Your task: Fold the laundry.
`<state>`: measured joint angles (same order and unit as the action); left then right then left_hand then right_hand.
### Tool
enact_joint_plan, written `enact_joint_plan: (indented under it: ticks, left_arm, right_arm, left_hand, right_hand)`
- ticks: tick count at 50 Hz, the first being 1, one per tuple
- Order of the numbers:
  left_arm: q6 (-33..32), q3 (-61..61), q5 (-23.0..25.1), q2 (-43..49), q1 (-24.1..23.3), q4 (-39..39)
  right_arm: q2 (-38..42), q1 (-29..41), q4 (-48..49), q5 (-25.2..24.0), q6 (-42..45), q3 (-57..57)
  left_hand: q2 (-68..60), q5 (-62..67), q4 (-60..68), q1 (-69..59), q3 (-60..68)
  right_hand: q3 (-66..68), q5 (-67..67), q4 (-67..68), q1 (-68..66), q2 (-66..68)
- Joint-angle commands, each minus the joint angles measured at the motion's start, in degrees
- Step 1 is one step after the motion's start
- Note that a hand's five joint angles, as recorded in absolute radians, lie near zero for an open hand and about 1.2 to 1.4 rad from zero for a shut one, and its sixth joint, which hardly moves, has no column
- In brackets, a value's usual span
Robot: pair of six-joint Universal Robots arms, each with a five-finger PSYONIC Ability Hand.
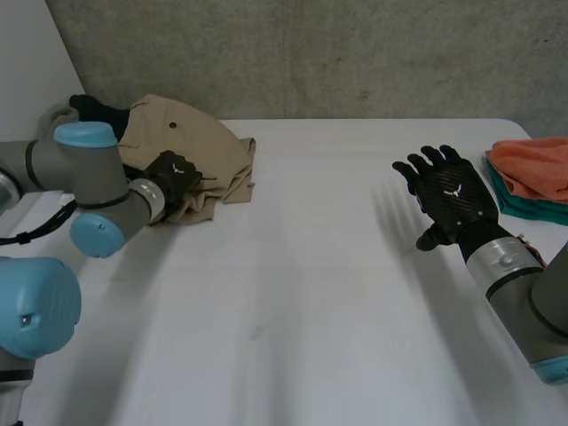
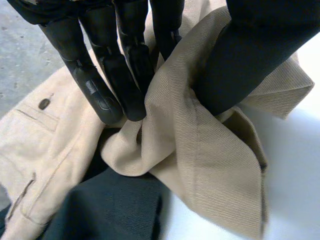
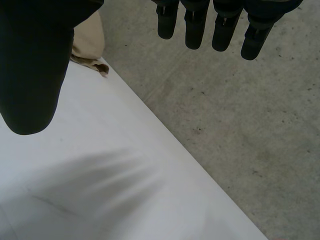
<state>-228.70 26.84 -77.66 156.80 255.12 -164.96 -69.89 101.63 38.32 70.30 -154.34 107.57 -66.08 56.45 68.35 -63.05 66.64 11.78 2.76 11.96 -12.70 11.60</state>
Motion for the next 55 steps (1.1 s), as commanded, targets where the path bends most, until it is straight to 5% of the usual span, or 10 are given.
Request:
enact_joint_plan:
  ticks: [1,13,23,25,28,31,38,48,55]
  left_arm:
    - [1.4,2.4,-3.7,-5.3,-1.9,1.3]
    - [17.1,20.7,-7.1,-36.6,-15.2,4.4]
    - [25.6,33.5,-10.8,-37.6,-31.7,-2.8]
    - [25.9,34.2,-12.2,-34.9,-33.8,-4.6]
    - [25.7,33.6,-17.5,-29.0,-36.3,-6.0]
    - [25.3,33.6,-23.1,-28.7,-36.4,-4.2]
    - [27.1,41.3,-26.2,-40.3,-31.0,-4.2]
    - [29.8,59.0,-22.2,-43.9,-20.7,-7.1]
    - [27.8,60.6,-18.7,-40.1,-16.5,-10.0]
  right_arm:
    - [-0.3,-0.2,0.0,0.1,0.0,-0.1]
    - [-1.7,-1.5,-0.2,1.0,-0.5,-0.9]
    - [-3.5,-3.7,-2.0,4.0,-4.8,-2.7]
    - [-3.6,-3.9,-2.7,4.4,-5.2,-3.0]
    - [-3.8,-4.1,-4.5,4.6,-5.6,-3.6]
    - [-4.0,-4.0,-5.6,4.7,-5.4,-3.7]
    - [-4.6,-2.7,-6.4,4.6,-5.4,-3.3]
    - [-4.6,-0.6,-8.5,4.6,-5.0,-3.2]
    - [-4.2,0.0,-8.5,4.6,-3.9,-2.9]
  left_hand:
    - [-13.9,13.6,11.7,-17.0,13.4]
    - [-13.9,13.6,11.7,-17.0,13.4]
    - [-13.9,13.6,11.7,-17.0,13.4]
    - [-2.4,2.1,0.2,-5.5,1.9]
    - [33.2,-33.6,-35.5,30.2,-33.8]
    - [49.9,-50.3,-52.2,46.9,-50.5]
    - [56.1,-56.4,-58.3,53.0,-56.6]
    - [30.0,-30.4,-32.3,27.0,-30.6]
    - [24.8,-25.1,-27.0,21.7,-25.3]
  right_hand:
    - [-1.8,-2.8,-2.0,2.7,-1.6]
    - [-1.8,-2.8,-2.0,2.7,-1.6]
    - [-1.8,-2.8,-2.0,2.7,-1.6]
    - [-1.8,-2.8,-2.0,2.7,-1.6]
    - [-1.8,-2.8,-2.0,2.7,-1.6]
    - [-1.8,-2.8,-2.0,2.7,-1.6]
    - [-1.8,-2.8,-2.0,2.7,-1.6]
    - [-1.8,-2.8,-2.0,2.7,-1.6]
    - [-1.8,-2.8,-2.0,2.7,-1.6]
